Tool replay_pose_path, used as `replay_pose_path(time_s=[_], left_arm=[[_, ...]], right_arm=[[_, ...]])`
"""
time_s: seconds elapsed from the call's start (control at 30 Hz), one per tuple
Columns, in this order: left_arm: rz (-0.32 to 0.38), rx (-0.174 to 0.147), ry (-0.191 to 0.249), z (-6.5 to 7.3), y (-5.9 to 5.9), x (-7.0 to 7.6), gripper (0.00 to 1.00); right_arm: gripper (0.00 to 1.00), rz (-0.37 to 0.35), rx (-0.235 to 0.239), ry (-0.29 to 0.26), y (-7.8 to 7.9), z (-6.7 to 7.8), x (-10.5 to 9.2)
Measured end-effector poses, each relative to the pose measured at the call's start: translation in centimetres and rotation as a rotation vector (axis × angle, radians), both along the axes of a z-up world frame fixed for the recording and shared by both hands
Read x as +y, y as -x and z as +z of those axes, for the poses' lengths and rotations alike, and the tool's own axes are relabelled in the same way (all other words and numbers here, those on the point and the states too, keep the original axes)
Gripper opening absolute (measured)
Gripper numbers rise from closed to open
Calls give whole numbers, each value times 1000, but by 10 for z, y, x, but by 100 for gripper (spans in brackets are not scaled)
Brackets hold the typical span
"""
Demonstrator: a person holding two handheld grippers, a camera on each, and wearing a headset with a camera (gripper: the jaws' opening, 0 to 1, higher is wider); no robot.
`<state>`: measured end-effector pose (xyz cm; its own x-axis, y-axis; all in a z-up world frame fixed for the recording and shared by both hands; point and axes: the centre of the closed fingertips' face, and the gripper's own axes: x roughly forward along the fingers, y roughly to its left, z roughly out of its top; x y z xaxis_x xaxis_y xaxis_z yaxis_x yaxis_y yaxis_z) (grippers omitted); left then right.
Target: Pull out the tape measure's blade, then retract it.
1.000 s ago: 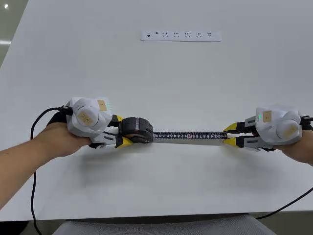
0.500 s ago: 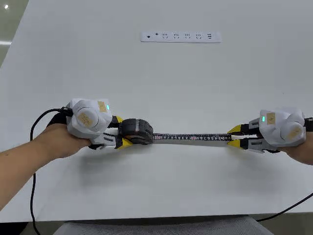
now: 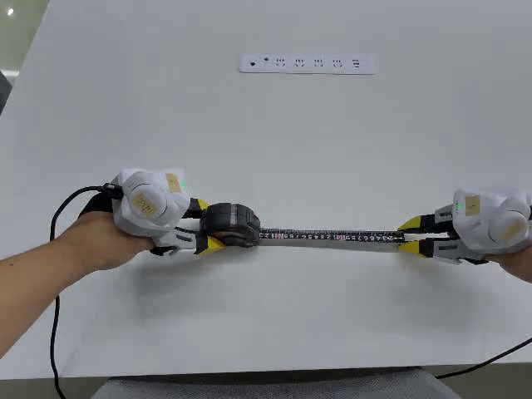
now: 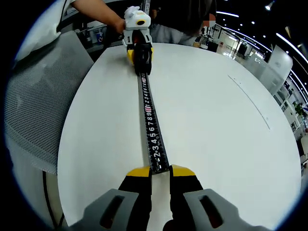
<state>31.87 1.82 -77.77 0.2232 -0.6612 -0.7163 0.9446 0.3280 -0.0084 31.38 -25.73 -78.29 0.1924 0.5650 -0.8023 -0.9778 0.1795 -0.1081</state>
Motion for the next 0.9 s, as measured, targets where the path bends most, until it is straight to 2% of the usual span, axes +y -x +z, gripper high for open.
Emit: replay_pose_path(time_s=[0.53,0.9], left_arm=[[4,-10,-1,0,0,0,29],[7,-30,-27,1,0,-1,29]], right_arm=[[9,-30,13,12,3,-3,-9],[10,-33,30,20,2,-4,-8]])
